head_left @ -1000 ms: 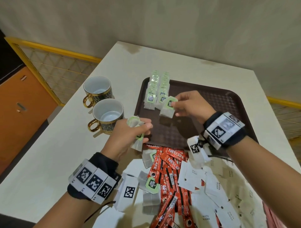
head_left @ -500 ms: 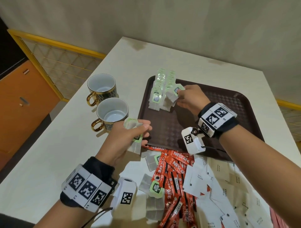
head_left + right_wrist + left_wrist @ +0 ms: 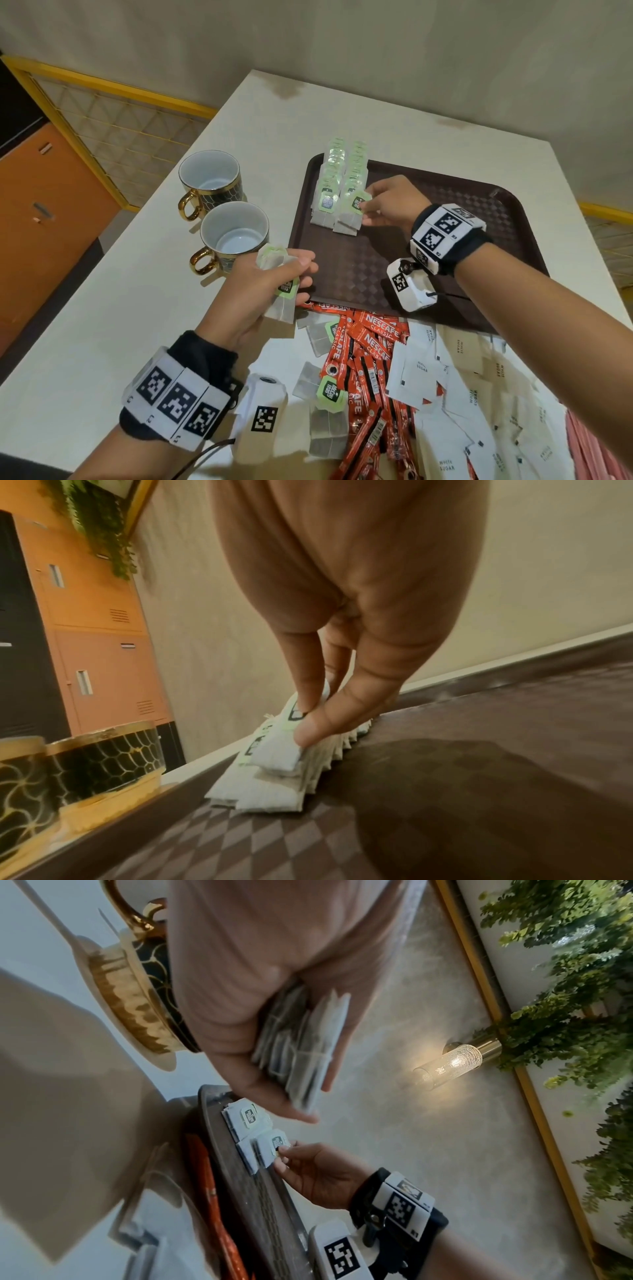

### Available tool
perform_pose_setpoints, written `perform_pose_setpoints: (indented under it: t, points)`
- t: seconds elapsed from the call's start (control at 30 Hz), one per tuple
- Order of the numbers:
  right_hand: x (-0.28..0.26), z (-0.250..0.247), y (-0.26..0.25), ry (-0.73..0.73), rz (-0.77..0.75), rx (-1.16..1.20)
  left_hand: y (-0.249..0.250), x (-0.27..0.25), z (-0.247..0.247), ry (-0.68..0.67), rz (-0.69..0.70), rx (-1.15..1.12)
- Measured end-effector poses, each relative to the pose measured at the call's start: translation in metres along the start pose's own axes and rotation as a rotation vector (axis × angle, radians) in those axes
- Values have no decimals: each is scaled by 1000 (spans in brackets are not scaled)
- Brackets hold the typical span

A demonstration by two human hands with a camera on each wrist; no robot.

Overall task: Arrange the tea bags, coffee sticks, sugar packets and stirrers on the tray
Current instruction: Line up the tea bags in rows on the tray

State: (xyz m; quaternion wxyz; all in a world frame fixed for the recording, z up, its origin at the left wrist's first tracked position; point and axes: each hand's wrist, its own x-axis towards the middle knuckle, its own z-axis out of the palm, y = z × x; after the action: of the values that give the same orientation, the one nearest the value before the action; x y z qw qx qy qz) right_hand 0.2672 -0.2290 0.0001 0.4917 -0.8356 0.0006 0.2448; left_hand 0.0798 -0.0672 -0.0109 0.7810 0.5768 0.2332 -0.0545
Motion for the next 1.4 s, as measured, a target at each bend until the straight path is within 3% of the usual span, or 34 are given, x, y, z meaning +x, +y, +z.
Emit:
perform_pose_setpoints:
  t: [0.2,0.33,0.43,0.53,1.03,1.3,1.4]
  points:
    - [-1,-16,-4,52,-110,46,-1,-3,-10,15,7,-37]
    - [-14,-5,-9,-170,-279,-325,-1,-3,-10,17,9,-51]
    - [-9,11,-5,-274,-318,-578,-1,-3,-10,14,8,-43]
    - [2,18,0,-219,-300,-680,-1,-3,-11,11,7,-42]
    - [2,20,-13,-242,-245,-434,2,-4,-16,19,-51,-105]
    - [17,42,-17,-14,-277,-646,8,-11,-10,-77,-151,-273]
    - [22,43,-20,6,-266,-669,7,-12,-9,-84,-171,-270]
